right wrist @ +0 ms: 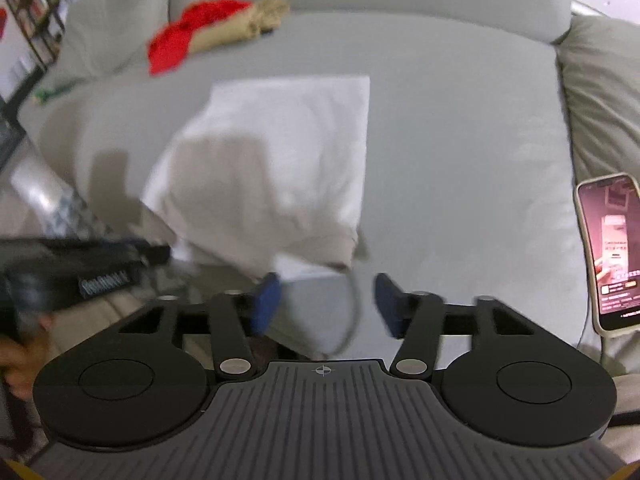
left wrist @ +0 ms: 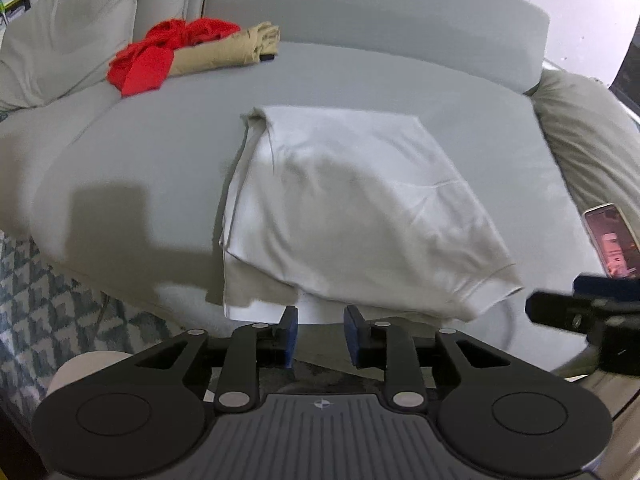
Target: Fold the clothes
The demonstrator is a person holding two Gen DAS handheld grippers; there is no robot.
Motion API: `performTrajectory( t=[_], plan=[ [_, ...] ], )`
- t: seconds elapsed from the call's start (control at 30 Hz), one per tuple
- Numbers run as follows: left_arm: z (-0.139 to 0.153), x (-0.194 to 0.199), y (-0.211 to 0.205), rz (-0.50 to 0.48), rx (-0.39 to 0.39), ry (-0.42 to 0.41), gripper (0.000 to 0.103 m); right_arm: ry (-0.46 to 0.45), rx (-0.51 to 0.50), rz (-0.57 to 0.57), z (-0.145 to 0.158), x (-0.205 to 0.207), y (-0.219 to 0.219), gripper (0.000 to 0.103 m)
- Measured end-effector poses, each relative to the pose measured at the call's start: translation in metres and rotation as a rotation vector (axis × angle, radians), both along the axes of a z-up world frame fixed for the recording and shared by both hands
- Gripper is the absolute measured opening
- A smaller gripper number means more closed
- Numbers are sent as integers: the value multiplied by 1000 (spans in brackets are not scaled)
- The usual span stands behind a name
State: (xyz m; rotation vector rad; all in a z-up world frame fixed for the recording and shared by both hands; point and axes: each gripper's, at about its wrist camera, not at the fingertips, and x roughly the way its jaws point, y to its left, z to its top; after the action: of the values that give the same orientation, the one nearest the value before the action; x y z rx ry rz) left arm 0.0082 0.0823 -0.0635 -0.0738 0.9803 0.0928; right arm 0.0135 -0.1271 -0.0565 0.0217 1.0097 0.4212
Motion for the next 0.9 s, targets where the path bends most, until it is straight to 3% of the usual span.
performTrajectory(
  t=[0.07,0.17,0.27,0.3,0.33,0.53,0.9],
  plan=[
    [5,-3,-3,-2,6,-17,33,-28,42,-12,12,-6,-5,85],
    [9,-6,-7,-5,7,-34,43,-56,94,-23,23,-16,-11,88],
    [7,-8,-9,3,2,-34,63,-44,108,-24,21,-21,-12,88],
    [5,-8,-9,9,-2,-32,75,-38,106,-26,21,-24,-15,88],
    [3,-8,-7,13,-13,-27,78,-30,104,-28,20,-26,-17,88],
    [-13,-4,10,52,-126,7,78,37,110,-42,0,-23,-16,88],
    [-2,6,67,215,-175,-117,81,54,155,-28,-16,-3,-4,87]
  ],
)
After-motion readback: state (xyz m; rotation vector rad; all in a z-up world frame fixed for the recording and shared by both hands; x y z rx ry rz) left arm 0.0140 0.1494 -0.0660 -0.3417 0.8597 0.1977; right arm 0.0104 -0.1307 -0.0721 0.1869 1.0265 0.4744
